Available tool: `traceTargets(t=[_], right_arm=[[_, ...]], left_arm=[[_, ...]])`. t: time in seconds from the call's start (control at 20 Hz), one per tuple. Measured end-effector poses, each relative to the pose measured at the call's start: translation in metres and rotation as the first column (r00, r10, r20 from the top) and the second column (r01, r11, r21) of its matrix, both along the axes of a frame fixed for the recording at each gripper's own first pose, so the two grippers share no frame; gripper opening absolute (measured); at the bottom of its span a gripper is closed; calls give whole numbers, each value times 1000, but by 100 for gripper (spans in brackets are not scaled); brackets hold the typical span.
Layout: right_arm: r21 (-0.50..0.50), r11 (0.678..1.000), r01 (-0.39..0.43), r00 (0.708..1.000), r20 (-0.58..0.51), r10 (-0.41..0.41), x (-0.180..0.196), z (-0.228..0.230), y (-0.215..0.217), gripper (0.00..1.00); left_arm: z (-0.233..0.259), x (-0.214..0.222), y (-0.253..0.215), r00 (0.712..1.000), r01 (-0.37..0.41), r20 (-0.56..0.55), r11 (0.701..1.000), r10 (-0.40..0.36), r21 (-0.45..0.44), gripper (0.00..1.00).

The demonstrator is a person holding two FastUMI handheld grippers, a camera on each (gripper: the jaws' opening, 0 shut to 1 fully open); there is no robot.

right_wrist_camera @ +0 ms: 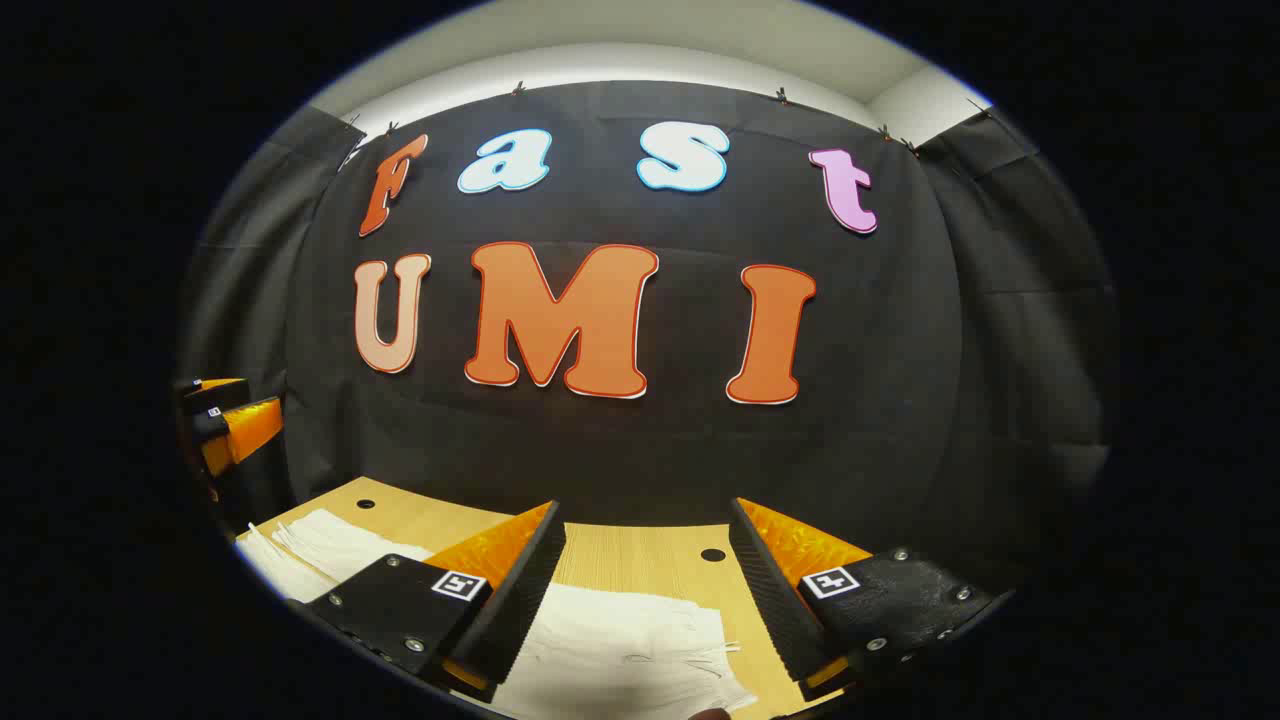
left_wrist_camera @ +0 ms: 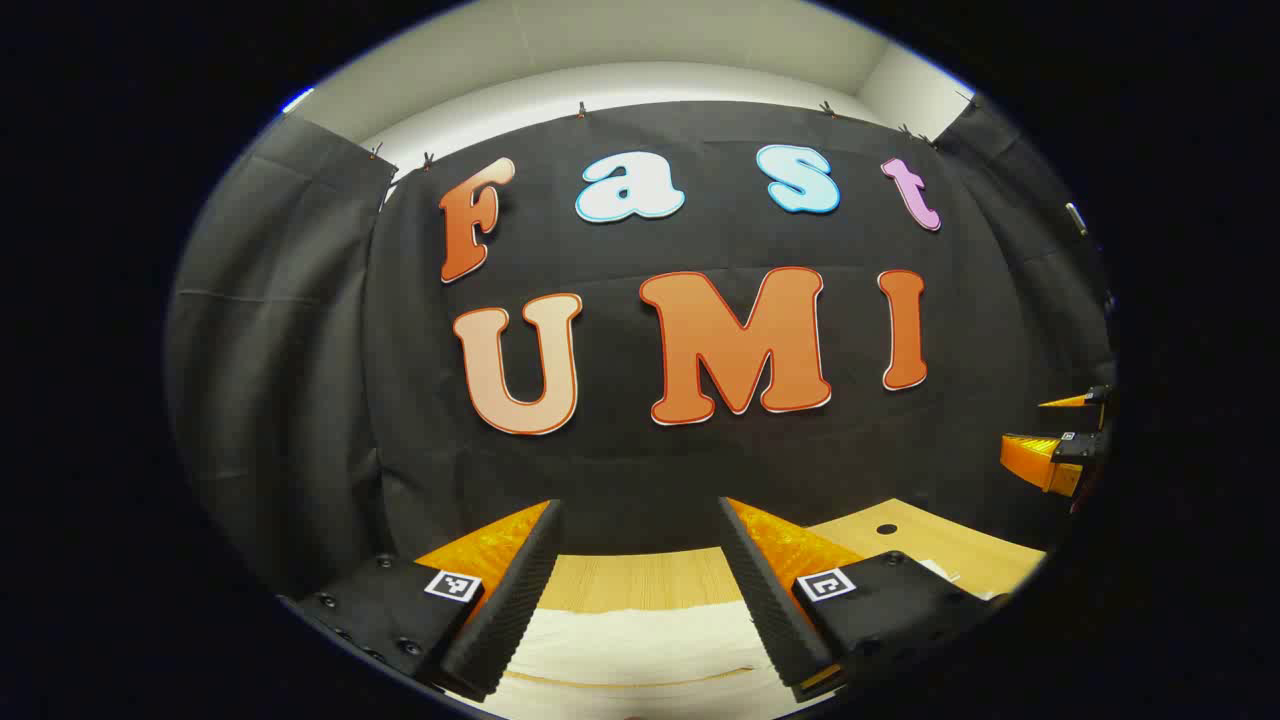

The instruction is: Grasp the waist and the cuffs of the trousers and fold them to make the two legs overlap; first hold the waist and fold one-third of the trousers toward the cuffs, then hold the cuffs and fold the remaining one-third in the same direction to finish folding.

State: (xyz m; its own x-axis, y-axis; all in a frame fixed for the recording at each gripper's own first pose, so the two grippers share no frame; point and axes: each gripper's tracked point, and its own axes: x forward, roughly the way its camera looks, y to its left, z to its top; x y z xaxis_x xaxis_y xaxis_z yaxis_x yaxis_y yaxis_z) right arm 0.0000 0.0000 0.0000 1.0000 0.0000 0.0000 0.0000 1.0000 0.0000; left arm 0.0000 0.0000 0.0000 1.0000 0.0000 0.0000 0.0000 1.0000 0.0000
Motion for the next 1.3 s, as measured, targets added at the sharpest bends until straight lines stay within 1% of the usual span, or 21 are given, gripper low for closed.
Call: traceTargets(t=[0.05, 0.15, 0.4, 0.5, 0.65, 0.8, 1.0, 1.2, 1.25, 1.3], right_arm=[[-5, 1000, -4, 1000, -14, 4, 0, -4, 0, 99], [-16, 1000, -2, 1000, -20, 1, 0, -7, -4, 99], [-12, 1000, -5, 1000, -26, 5, 1, -11, -8, 99], [-15, 1000, -7, 1000, -27, 7, 4, -12, -11, 99], [-10, 1000, -11, 1000, -25, 11, 7, -13, -16, 99], [-2, 1000, -9, 999, -41, 9, 12, -20, -24, 99], [1, 1000, 15, 995, -100, -15, 17, -39, -37, 99], [17, 999, 32, 982, -187, -28, 18, -60, -40, 99], [25, 999, 42, 976, -213, -36, 18, -66, -41, 99], [21, 997, 70, 967, -248, -63, 20, -73, -46, 99]], left_arm=[[-4, -1, -4, 1000, 13, -3, 1000, -13, 1, 99], [-10, -1, 1, 1000, 0, -17, 1000, 0, 18, 100], [-12, -1, 2, 999, -26, -22, 1000, 26, 13, 100], [-13, 0, 0, 999, -22, -23, 1000, 22, 15, 100], [-12, -1, 8, 998, -52, -16, 998, 53, 29, 100], [-16, 0, 16, 996, -88, -30, 996, 89, 17, 100], [-29, -4, 36, 988, -138, -66, 990, 141, 43, 100], [-55, -7, 67, 972, -182, -147, 983, 182, 15, 100], [-63, -9, 77, 966, -195, -169, 981, 193, 7, 100], [-70, -9, 87, 961, -204, -192, 979, 201, -1, 100]])
